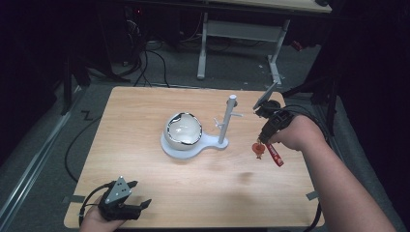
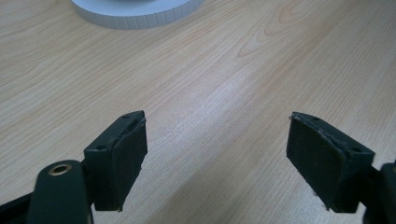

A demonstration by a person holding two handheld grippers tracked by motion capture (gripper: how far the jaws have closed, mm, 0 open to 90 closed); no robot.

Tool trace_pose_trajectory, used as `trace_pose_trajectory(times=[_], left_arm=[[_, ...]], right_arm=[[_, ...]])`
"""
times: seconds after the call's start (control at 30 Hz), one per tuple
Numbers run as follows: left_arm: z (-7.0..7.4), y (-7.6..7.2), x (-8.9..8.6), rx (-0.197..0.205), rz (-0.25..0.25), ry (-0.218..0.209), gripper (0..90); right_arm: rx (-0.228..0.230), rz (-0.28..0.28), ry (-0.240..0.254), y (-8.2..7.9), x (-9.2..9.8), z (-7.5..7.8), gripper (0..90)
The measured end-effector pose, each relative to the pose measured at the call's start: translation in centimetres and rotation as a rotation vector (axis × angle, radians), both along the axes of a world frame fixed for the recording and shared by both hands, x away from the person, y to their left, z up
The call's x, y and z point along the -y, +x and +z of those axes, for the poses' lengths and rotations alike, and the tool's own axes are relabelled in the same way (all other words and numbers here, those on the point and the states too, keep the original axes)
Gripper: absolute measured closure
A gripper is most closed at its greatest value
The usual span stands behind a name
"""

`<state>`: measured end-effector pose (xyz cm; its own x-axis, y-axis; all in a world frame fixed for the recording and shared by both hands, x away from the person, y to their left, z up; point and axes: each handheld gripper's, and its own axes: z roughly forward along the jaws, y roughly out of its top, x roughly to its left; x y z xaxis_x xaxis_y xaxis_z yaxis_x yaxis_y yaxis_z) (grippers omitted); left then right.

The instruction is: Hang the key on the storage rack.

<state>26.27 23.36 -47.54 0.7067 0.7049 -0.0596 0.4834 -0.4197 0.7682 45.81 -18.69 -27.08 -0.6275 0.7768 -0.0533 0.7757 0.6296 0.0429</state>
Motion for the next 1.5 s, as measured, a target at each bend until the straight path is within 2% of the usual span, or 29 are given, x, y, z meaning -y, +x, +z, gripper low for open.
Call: trace_pose_trajectory(times=[0.2,0.57,0.87,1.2,1.23,1.3,1.33,1.4,1.5], left_arm=[[0.0,0.0,-0.1,0.001,0.000,0.001,21.1],[0.0,0.0,-0.2,0.004,0.004,0.000,21.1],[0.1,0.0,-0.3,0.002,0.010,-0.005,21.1],[0.0,-0.1,-0.5,0.000,0.011,-0.006,21.1],[0.0,-0.1,-0.5,0.001,0.012,-0.006,21.1],[0.0,-0.1,-0.5,0.001,0.014,-0.008,21.2],[0.0,-0.1,-0.5,0.000,0.013,-0.008,21.1],[0.0,-0.1,-0.4,-0.003,0.009,-0.004,21.2],[0.0,-0.1,-0.4,-0.001,0.009,-0.004,21.1]], right_arm=[[0.013,-0.003,0.021,0.8,-0.6,1.0,75.0],[0.039,0.012,0.028,2.5,-3.1,2.5,75.0],[0.044,0.025,0.031,4.1,-4.7,2.8,75.0],[0.032,0.005,0.039,5.3,-4.8,2.7,74.6],[0.036,0.005,0.040,5.3,-4.8,2.7,73.7],[0.064,-0.008,0.034,5.4,-4.8,2.7,64.6],[0.058,-0.026,0.039,5.4,-4.8,2.8,64.3],[0.064,-0.007,0.040,5.3,-4.9,2.9,64.3],[0.066,-0.008,0.038,5.0,-4.9,2.9,64.5]])
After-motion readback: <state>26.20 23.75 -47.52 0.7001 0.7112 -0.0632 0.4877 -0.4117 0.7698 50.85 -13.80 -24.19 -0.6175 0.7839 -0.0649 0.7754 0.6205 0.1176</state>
